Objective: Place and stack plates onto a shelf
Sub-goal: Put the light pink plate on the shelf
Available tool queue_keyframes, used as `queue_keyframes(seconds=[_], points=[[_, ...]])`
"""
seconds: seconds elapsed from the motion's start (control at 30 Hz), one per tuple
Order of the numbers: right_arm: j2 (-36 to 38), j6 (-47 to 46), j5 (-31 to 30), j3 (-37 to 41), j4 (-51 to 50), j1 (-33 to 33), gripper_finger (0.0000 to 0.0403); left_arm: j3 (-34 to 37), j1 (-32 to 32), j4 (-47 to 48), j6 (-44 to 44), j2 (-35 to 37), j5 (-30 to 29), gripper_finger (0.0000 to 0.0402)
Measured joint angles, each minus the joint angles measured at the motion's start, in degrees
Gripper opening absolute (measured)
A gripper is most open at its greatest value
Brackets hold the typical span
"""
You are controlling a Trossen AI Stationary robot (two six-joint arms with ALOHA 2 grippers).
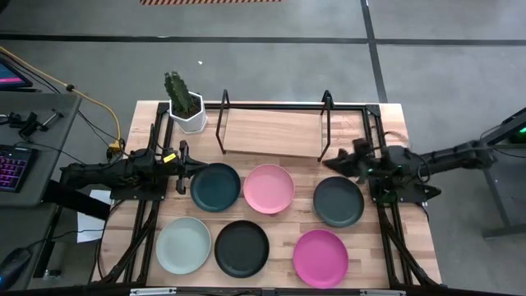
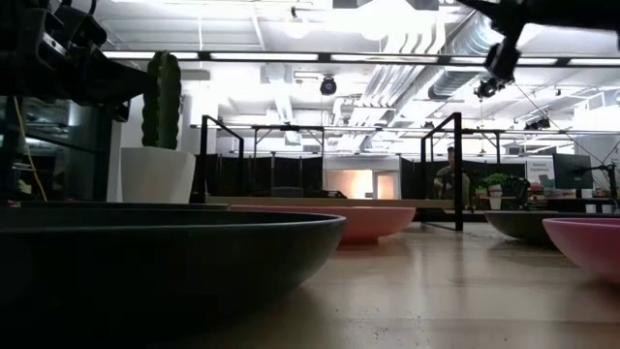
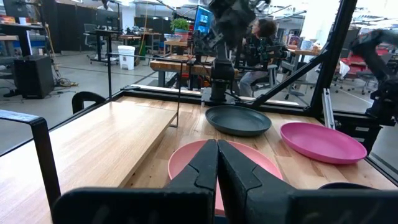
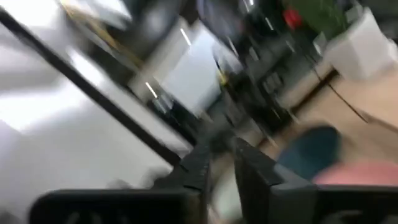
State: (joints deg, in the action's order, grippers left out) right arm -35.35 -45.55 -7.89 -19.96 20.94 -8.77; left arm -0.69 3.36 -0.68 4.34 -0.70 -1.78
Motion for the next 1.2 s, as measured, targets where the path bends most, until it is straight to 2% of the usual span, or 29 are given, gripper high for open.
queue_keyframes(seconds=[0.13,0.23,0.3,0.53,0.73,0.87,1.07,1.2], points=[[-10.2,3.1,-1.4,-12.0,-24.3,-1.0,0.0126,0.0,0.0,0.0,0.0,0.0,0.0,0.0000],[-17.6,-2.0,-4.1,-18.1,-39.6,-0.6,0.0154,0.0,0.0,0.0,0.0,0.0,0.0,0.0000],[-22.1,-7.0,-4.1,-19.8,-44.7,-0.3,0.0163,0.0,0.0,0.0,0.0,0.0,0.0,0.0000],[-35.9,-22.8,-3.9,-19.8,-39.8,-0.3,0.0165,0.0,0.0,0.0,0.0,0.0,0.0,0.0000],[-47.4,-29.0,-1.0,-22.0,-33.7,-0.2,0.0165,0.0,0.0,0.0,0.0,0.0,0.0,0.0000],[-54.4,-29.5,-1.0,-28.2,-38.4,-0.2,0.0165,0.0,0.0,0.0,0.0,0.0,0.0,0.0000],[-63.7,-31.9,-1.0,-38.1,-50.9,0.8,0.0165,0.0,0.0,0.0,0.0,0.0,0.0,0.0000],[-67.2,-30.8,-0.6,-42.1,-51.4,1.4,0.0165,0.0,0.0,0.0,0.0,0.0,0.0,0.0000]])
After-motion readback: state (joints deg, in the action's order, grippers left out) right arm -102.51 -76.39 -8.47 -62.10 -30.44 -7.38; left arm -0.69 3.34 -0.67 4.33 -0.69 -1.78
